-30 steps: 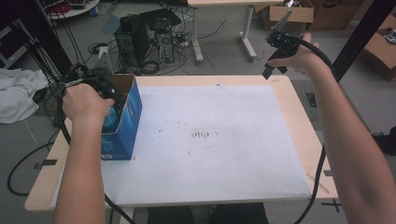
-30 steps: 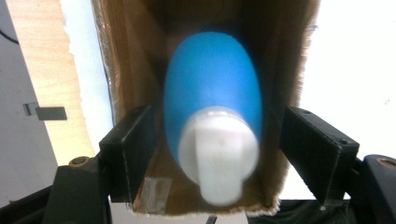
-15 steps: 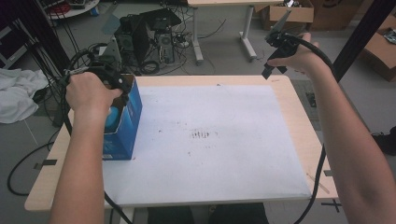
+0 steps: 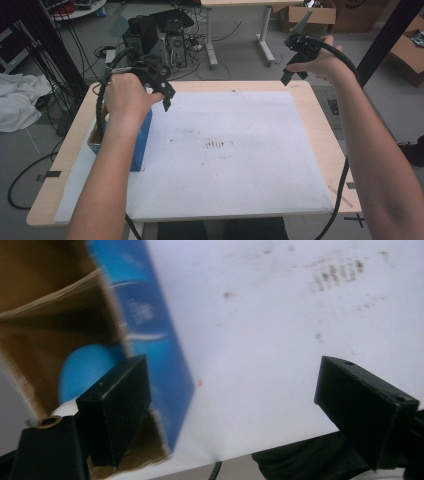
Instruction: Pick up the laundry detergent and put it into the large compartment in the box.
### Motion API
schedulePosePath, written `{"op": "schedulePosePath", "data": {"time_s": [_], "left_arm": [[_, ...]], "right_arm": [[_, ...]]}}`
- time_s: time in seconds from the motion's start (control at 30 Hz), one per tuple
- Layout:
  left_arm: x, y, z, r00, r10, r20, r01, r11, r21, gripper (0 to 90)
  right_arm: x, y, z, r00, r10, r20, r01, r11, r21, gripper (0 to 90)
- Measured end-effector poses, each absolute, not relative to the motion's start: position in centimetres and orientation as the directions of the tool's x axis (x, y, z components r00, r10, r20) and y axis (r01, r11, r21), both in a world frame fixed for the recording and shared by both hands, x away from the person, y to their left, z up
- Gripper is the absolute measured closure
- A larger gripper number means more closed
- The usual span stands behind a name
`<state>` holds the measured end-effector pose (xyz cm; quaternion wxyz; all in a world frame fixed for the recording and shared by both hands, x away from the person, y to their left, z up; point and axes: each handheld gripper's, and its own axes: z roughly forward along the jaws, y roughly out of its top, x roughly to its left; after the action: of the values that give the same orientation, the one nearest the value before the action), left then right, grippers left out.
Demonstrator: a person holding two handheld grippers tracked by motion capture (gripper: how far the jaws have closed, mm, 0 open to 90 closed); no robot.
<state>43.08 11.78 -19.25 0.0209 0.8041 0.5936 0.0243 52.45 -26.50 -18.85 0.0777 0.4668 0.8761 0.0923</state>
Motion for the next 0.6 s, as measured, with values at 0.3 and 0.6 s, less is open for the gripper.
{"op": "schedulePosePath", "data": {"time_s": [0.3, 0.6], "left_arm": [[42.9, 6.1, -20.6, 0.412, 0.911, 0.0, 0.91, -0.412, 0.053, 15.5], [42.5, 1.9, -22.4, 0.501, 0.865, -0.007, 0.865, -0.5, 0.043, 14.9]], "right_arm": [[52.2, -26.9, -18.8, -0.539, 0.841, -0.05, 0.812, 0.535, 0.233, 25.8], [52.1, -26.9, -18.8, -0.542, 0.839, -0.05, 0.81, 0.538, 0.233, 25.8]]}}
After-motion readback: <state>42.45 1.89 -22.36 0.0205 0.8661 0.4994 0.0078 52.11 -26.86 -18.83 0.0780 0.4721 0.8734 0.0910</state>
